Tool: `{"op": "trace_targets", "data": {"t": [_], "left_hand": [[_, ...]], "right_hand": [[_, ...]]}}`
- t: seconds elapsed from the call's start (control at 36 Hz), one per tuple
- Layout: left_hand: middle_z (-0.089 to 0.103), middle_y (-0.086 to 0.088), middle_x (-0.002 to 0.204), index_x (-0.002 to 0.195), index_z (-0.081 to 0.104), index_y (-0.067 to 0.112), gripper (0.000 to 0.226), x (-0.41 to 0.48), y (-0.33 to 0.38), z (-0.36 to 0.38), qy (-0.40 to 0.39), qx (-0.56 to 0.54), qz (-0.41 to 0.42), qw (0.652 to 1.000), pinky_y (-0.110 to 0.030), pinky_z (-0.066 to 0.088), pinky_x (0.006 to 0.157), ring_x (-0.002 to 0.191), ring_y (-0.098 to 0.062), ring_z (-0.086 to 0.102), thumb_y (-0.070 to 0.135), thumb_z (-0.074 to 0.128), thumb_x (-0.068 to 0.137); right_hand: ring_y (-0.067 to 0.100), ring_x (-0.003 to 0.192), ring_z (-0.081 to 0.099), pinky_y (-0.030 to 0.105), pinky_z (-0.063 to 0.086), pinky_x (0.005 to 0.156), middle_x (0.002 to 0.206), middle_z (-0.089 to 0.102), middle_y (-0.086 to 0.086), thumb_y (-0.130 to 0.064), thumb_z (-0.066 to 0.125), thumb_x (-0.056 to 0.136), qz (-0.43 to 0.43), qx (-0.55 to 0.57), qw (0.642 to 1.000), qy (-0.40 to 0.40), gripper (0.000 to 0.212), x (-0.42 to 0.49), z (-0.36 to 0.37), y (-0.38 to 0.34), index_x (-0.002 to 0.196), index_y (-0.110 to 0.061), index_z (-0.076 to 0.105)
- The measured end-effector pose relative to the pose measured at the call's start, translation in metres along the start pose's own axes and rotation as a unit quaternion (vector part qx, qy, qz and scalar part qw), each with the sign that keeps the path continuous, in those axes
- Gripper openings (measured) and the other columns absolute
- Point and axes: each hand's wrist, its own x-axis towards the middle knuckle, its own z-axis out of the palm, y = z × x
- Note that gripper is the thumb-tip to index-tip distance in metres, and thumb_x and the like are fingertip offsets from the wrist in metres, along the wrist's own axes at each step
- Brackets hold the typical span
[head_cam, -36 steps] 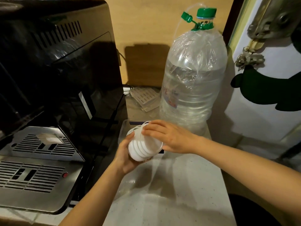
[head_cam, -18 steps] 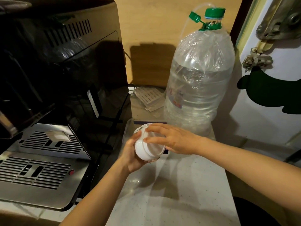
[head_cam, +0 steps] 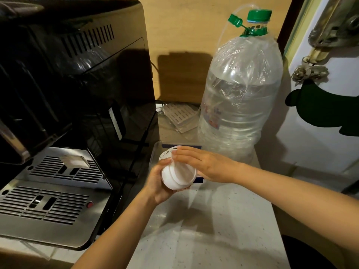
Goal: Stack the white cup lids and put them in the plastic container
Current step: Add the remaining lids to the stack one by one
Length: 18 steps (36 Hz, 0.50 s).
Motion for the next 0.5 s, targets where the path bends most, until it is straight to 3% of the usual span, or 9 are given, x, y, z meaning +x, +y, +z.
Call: {"op": "trace_targets", "data": {"t": [0.19, 0.31, 0.36, 0.44, 0.5], "left_hand": [[0.062, -0.011, 0.088, 0.092, 0.057, 0.019, 0.032, -0.001, 0.001, 0.000, 0.013, -0.003, 0.002, 1.000, -0.036, 0.054, 0.058, 0.080, -0.027, 0.059, 0.028, 0.060, 0.061], [0.071, -0.012, 0.082, 0.095, 0.061, 0.019, 0.065, 0.003, 0.000, -0.004, -0.002, -0.018, 0.010, 1.000, -0.037, 0.057, 0.058, 0.073, -0.027, 0.067, 0.038, 0.079, 0.035], [0.074, -0.010, 0.077, 0.095, 0.062, 0.019, 0.079, 0.006, 0.000, -0.007, -0.011, -0.034, 0.015, 0.999, -0.039, 0.057, 0.057, 0.069, -0.026, 0.070, 0.039, 0.084, 0.022], [0.074, -0.010, 0.079, 0.095, 0.064, 0.019, 0.081, 0.007, 0.001, -0.008, -0.025, -0.047, 0.017, 0.998, -0.041, 0.057, 0.058, 0.073, -0.027, 0.069, 0.039, 0.086, 0.020], [0.074, -0.010, 0.079, 0.093, 0.065, 0.019, 0.079, 0.007, 0.001, -0.009, -0.026, -0.050, 0.016, 0.998, -0.040, 0.057, 0.057, 0.075, -0.027, 0.067, 0.039, 0.086, 0.020]], "right_hand": [[0.024, 0.136, 0.030, 0.027, 0.032, 0.106, 0.152, 0.023, 0.009, 0.003, 0.062, 0.081, 0.079, 0.072, 0.994, -0.008, 0.077, 0.001, 0.003, -0.004, 0.142, -0.017, 0.019], [0.022, 0.139, 0.025, 0.033, 0.031, 0.111, 0.154, 0.016, 0.007, -0.003, 0.068, 0.078, 0.135, 0.120, 0.983, -0.017, 0.084, 0.001, 0.004, -0.006, 0.143, -0.015, 0.017], [0.018, 0.139, 0.020, 0.025, 0.025, 0.110, 0.154, 0.012, 0.005, -0.007, 0.071, 0.076, 0.172, 0.156, 0.972, -0.022, 0.090, 0.001, 0.003, -0.007, 0.143, -0.019, 0.013], [0.008, 0.135, 0.017, 0.017, 0.015, 0.108, 0.153, 0.014, 0.004, -0.015, 0.078, 0.070, 0.208, 0.213, 0.955, -0.019, 0.098, 0.000, 0.003, -0.010, 0.143, -0.017, 0.013], [0.011, 0.136, 0.021, 0.025, 0.018, 0.113, 0.152, 0.019, 0.003, -0.022, 0.083, 0.065, 0.228, 0.249, 0.941, -0.003, 0.104, -0.001, 0.006, -0.012, 0.143, -0.017, 0.014]]}}
